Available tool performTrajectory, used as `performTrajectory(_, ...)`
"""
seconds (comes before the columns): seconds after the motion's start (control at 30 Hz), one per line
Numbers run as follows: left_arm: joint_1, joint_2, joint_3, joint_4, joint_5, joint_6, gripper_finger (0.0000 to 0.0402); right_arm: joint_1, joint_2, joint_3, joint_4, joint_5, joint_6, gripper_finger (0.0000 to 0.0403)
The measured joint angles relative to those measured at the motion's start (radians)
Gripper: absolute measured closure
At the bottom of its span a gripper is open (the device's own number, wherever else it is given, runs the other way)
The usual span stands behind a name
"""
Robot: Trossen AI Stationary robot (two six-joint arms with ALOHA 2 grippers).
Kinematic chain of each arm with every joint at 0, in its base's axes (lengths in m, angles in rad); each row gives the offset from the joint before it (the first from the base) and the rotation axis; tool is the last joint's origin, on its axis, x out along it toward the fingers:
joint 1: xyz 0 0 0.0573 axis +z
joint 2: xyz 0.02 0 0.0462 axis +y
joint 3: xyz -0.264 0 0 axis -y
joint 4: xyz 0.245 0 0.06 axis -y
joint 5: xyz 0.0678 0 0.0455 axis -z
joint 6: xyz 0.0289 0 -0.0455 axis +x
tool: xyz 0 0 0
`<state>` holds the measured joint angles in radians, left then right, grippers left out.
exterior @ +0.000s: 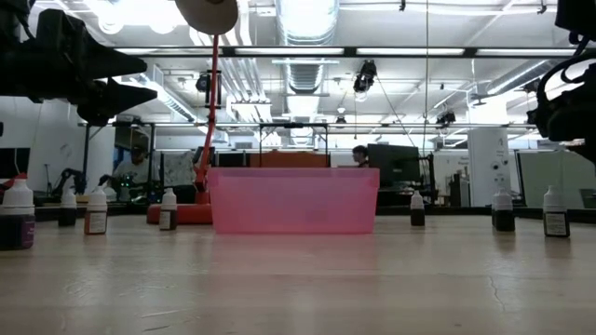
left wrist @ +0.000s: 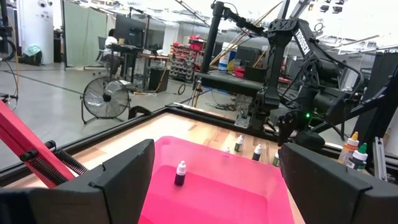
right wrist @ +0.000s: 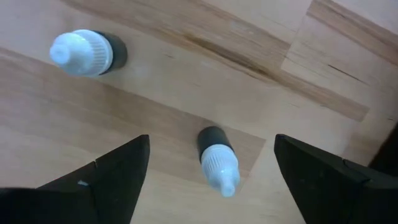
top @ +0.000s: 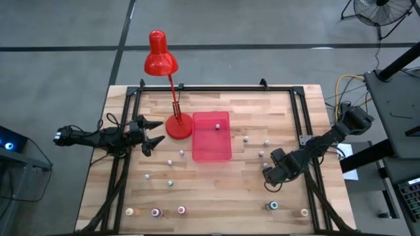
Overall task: Pick & Place food coloring
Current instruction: Put the small green food coloring bottle into the bin
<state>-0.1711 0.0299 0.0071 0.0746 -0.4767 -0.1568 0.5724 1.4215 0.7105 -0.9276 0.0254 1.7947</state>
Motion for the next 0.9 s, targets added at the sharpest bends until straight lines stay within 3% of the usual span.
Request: performTrajectory(0.9,0.001,0.000,0.000,0.000,0.000,0.000,0.0087,0.000,0.000,0.000,0.020,-0.023,-0.018,0.0289)
